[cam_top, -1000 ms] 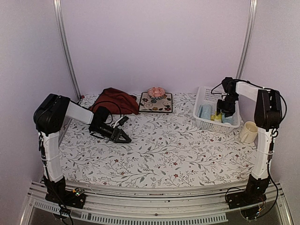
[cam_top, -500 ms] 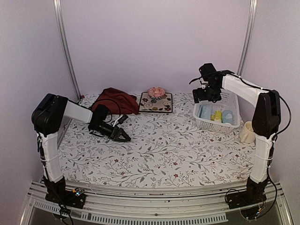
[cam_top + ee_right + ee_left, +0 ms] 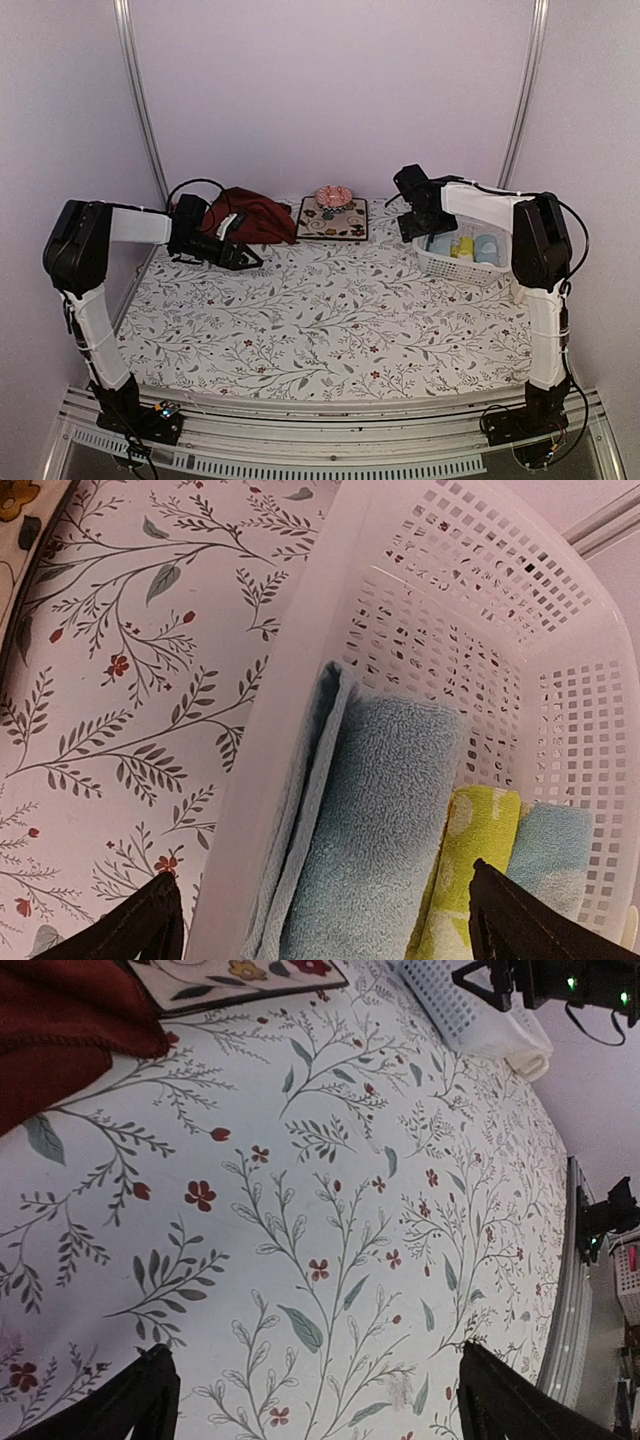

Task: Roll the towels
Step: Move the storage box to the corner of the board, then pick up the towel from the corner of the board.

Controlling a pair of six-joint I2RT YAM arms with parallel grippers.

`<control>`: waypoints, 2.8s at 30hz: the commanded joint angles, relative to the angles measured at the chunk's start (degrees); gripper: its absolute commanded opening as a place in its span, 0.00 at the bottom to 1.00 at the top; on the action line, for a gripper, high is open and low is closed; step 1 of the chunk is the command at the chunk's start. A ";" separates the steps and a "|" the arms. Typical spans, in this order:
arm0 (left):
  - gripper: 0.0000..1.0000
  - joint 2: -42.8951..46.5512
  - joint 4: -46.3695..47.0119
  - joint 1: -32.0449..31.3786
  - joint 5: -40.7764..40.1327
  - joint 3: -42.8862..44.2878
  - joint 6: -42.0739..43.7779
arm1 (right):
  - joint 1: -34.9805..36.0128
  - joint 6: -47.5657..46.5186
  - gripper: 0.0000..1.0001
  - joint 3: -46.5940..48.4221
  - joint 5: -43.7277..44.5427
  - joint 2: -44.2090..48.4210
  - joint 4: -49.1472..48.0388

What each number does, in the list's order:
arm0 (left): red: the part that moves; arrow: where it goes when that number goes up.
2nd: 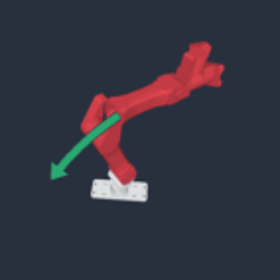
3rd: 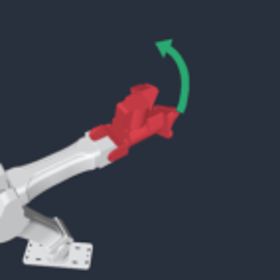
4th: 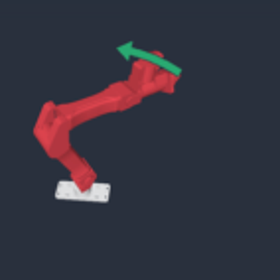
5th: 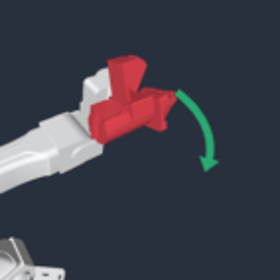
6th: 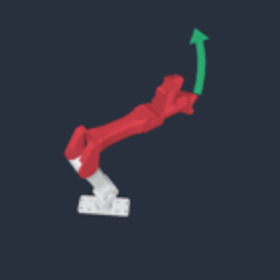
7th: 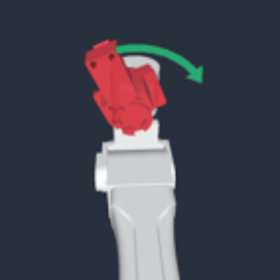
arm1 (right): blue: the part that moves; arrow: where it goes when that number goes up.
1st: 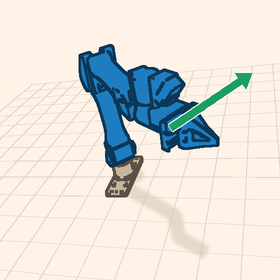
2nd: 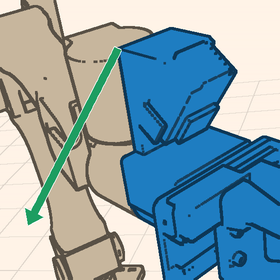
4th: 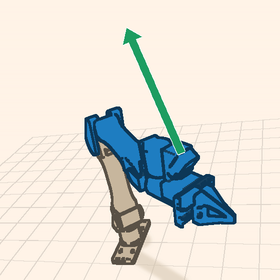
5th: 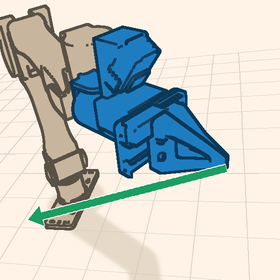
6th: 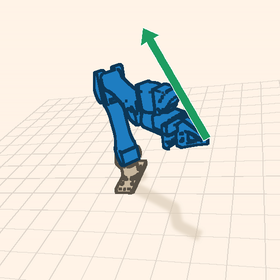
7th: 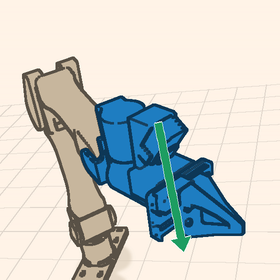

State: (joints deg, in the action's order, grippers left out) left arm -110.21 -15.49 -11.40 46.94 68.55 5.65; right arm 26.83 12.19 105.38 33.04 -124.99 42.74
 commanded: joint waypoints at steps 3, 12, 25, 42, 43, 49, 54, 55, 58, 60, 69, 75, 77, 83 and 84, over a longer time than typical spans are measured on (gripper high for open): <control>0.97 1.75 0.81 4.24 -6.77 3.83 1.04 | -0.19 0.29 0.99 -2.89 5.31 0.33 -1.52; 0.97 -0.31 2.45 8.89 -11.46 7.99 2.02 | -2.90 -1.05 0.99 -7.75 7.55 2.78 -0.82; 0.97 -4.00 3.38 10.55 -10.53 10.28 3.71 | -7.21 -7.50 0.99 -11.58 10.51 4.40 -4.53; 0.97 -10.90 4.60 12.94 -24.75 18.43 17.90 | -5.96 -9.16 0.99 -12.18 5.19 12.12 -7.08; 0.97 -11.32 5.05 13.00 -27.48 18.52 17.34 | -5.38 -9.53 0.99 -12.94 3.46 13.21 -8.14; 0.97 -11.81 5.98 15.23 -29.43 18.34 11.74 | -2.82 -9.41 0.99 -14.22 -4.95 16.28 -10.23; 0.97 -14.88 2.52 18.15 -26.33 22.61 8.89 | -1.24 -8.95 0.99 -17.67 -14.13 20.65 -14.73; 0.97 -15.79 1.47 18.69 -25.32 23.98 8.54 | -0.84 -8.81 0.99 -18.54 -15.76 21.69 -15.85; 0.96 -19.24 -1.80 19.51 -23.49 28.13 8.13 | 0.52 -8.44 0.99 -20.64 -20.65 24.00 -18.24; 0.94 -21.17 -3.15 19.61 -22.86 30.33 8.14 | 2.09 -7.88 0.99 -21.64 -21.82 25.16 -19.25; 0.77 -25.62 -8.66 19.43 -22.12 35.60 8.01 | 11.23 -7.24 0.99 -22.68 -19.45 27.17 -20.32; 0.56 -26.45 -13.03 18.83 -20.50 36.88 7.97 | 12.86 -7.00 0.99 -23.20 -19.40 27.86 -20.85; 0.43 -26.09 -13.08 18.66 -20.31 36.38 7.92 | 13.15 -6.91 0.99 -23.25 -19.65 27.87 -20.98; 0.05 -24.65 -13.50 17.96 -19.41 35.42 8.31 | 13.96 -7.77 0.99 -24.15 -19.02 28.74 -22.15; 0.00 -24.16 -13.75 17.79 -19.40 35.33 8.58 | 14.04 -8.14 0.99 -24.41 -18.72 29.08 -22.48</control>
State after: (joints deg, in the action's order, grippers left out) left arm -136.16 -27.59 7.51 26.24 104.18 13.52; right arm 40.18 4.47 82.35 13.19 -99.02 22.46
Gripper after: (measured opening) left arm 0.083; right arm 0.990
